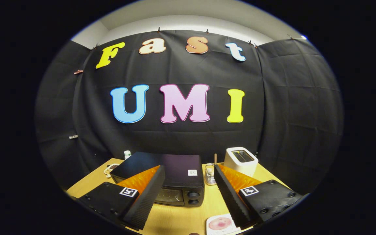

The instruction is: Open the toaster oven, put the food inside, and close the toaster oven door.

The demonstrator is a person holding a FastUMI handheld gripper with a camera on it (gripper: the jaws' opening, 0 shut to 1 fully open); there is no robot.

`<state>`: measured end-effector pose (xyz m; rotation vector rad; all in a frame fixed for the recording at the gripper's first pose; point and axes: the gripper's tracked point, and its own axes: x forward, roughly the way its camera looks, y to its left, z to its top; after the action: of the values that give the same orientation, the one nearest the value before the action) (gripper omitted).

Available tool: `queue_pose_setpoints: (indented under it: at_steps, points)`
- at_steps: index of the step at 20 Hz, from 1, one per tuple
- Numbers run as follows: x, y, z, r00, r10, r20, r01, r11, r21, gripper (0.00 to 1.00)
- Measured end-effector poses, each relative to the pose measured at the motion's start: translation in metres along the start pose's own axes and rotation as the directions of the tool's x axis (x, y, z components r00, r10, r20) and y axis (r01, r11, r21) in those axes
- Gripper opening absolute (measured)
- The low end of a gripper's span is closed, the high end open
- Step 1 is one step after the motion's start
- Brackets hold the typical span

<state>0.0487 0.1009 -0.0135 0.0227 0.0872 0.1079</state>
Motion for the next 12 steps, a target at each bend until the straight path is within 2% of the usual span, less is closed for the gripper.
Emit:
queue_pose_setpoints:
  at_steps: [8, 12]
  points:
    - [0.034, 0.065, -0.044, 0.996, 0.009, -0.089, -0.008, 1.0, 0.016, 0.99]
    - [0.052, 0.089, -0.073, 0.991, -0.01, -0.134, 0.012, 1.0, 0.011, 0.99]
